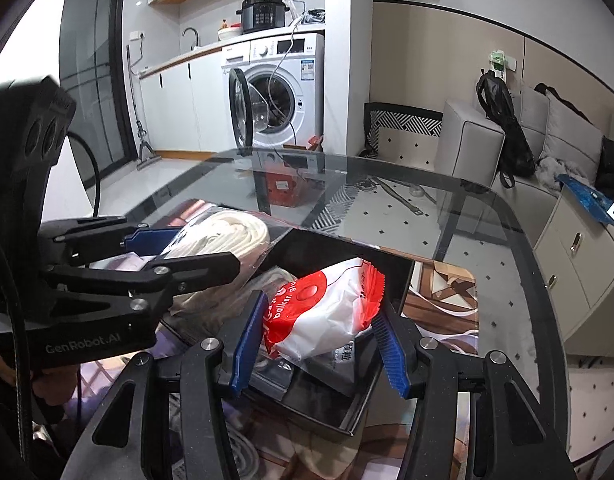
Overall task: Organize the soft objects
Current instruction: 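Release the rope bag into the box with the left tool while the right tool drops the balloon packet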
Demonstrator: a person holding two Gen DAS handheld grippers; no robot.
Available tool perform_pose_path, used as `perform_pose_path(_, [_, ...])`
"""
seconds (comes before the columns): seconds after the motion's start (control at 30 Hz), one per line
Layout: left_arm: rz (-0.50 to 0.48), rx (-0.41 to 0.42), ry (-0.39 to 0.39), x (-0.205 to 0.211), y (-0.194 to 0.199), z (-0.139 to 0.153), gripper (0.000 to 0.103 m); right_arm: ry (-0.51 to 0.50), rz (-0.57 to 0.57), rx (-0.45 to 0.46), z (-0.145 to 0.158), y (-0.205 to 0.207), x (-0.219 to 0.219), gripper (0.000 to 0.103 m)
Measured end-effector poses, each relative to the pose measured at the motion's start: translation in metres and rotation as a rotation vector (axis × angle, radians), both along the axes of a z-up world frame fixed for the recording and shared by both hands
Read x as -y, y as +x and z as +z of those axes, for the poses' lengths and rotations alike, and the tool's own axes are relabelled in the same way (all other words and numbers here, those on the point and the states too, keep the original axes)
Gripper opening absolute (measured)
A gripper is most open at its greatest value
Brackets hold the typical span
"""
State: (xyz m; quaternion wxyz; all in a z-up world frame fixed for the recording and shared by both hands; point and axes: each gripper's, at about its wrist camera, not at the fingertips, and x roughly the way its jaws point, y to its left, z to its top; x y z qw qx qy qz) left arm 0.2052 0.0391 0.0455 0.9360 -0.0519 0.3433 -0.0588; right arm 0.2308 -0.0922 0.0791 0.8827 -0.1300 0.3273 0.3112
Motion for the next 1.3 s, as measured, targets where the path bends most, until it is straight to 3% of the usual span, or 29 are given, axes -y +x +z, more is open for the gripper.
perform_pose_path(0.33, [0.006, -0.024, -0.001, -0.002, 0.004, -0.007, 0.041, -0.015, 0.039, -0.008, -0.007, 0.003, -0.006, 0.054])
perform_pose_path(0.47, [0.011, -0.023, -0.003, -0.003, 0.001, -0.007, 0.044, 0.003, 0.013, 0.037, -0.001, -0.002, 0.001, 0.069])
perform_pose_path(0.6, [-0.001, -0.019, -0.038, -0.006, -0.005, -0.006, 0.055, 0.015, -0.014, 0.059, 0.007, -0.010, 0.010, 0.088])
perform_pose_path(0.7, [-0.006, -0.010, -0.031, -0.004, -0.011, -0.002, 0.066, 0.021, -0.038, 0.067, 0.011, -0.015, 0.018, 0.092])
perform_pose_path(0.8, [0.001, -0.007, -0.040, -0.006, -0.019, 0.001, 0.070, 0.027, -0.061, 0.064, 0.013, -0.019, 0.027, 0.098])
perform_pose_path(0.9, [-0.020, 0.007, -0.062, -0.006, -0.029, 0.006, 0.085, 0.051, -0.076, 0.033, 0.013, -0.022, 0.037, 0.102])
perform_pose_path(0.97, [-0.013, 0.021, -0.044, -0.004, -0.036, 0.009, 0.101, 0.078, -0.079, 0.010, 0.013, -0.024, 0.043, 0.103])
perform_pose_path(1.3, [0.055, 0.014, -0.036, -0.020, -0.069, 0.006, 0.103, 0.085, -0.088, -0.070, -0.001, -0.044, 0.058, 0.103])
